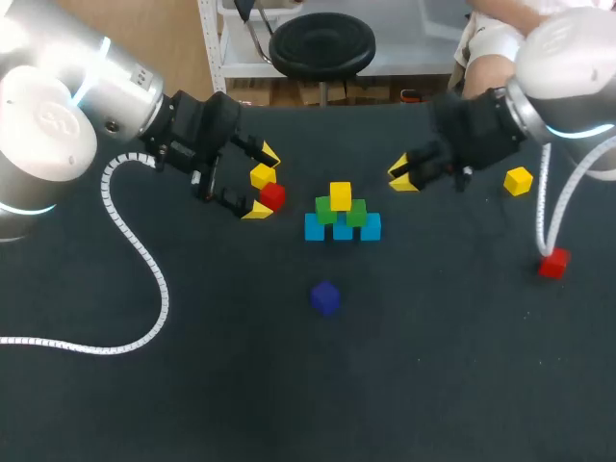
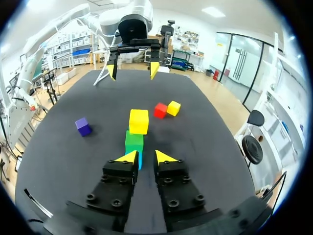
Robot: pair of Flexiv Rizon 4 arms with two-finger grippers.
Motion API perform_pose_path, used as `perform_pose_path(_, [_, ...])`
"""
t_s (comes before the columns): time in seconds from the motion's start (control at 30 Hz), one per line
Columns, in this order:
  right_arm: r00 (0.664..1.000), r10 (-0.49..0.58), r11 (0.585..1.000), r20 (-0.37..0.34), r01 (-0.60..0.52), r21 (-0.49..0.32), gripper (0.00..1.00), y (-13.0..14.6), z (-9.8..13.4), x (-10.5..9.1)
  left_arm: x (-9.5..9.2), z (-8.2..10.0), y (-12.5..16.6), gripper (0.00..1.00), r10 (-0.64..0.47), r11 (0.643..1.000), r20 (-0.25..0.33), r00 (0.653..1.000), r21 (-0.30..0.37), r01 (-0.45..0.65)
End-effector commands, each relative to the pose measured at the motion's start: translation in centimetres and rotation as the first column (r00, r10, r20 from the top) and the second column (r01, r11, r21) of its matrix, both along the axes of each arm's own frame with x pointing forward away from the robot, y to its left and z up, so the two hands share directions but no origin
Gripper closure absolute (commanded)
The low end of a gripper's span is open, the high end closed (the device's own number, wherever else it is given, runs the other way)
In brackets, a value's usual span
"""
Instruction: Place the blue cubes, place green cubes on the blue cubes, place the yellow cubes on the green cubes, then place the red cubes on the yellow cubes, and place purple cube on the red cubes.
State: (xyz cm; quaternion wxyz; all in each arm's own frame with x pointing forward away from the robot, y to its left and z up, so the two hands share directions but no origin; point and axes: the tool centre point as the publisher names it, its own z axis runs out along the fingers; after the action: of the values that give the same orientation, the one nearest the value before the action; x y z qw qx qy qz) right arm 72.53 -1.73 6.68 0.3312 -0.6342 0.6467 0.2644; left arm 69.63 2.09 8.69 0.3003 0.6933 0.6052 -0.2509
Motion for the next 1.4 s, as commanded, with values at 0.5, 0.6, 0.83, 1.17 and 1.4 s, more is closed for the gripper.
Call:
perform_pose_path(0.5, [0.994, -0.108, 0.994, 0.007, 0.108, 0.012, 0.00, -5.7, 0.4, -1.1, 0.2, 0.0, -0.1, 0.00, -0.002, 1.000, -0.005, 1.000, 0.006, 0.002])
perform_pose_path(0.6, [0.993, -0.119, 0.992, -0.002, 0.119, 0.028, 0.00, -6.7, 0.3, -1.1, 0.2, 0.0, -0.1, 0.00, -0.002, 1.000, -0.005, 1.000, 0.006, 0.002])
perform_pose_path(0.83, [0.991, -0.135, 0.990, -0.006, 0.136, 0.024, 0.00, -8.4, 0.5, -1.0, 0.2, 0.0, -0.1, 0.00, -0.002, 1.000, -0.005, 1.000, 0.006, 0.002])
perform_pose_path(1.17, [0.977, -0.214, 0.975, -0.002, 0.213, -0.061, 0.00, -11.7, 0.8, -1.4, 0.2, 0.0, -0.1, 0.00, -0.002, 1.000, -0.005, 1.000, 0.006, 0.002])
perform_pose_path(1.4, [0.936, -0.351, 0.927, 0.002, 0.348, -0.140, 0.00, -15.2, 0.7, -1.9, 0.2, 0.0, -0.1, 0.00, -0.002, 1.000, -0.005, 1.000, 0.006, 0.002])
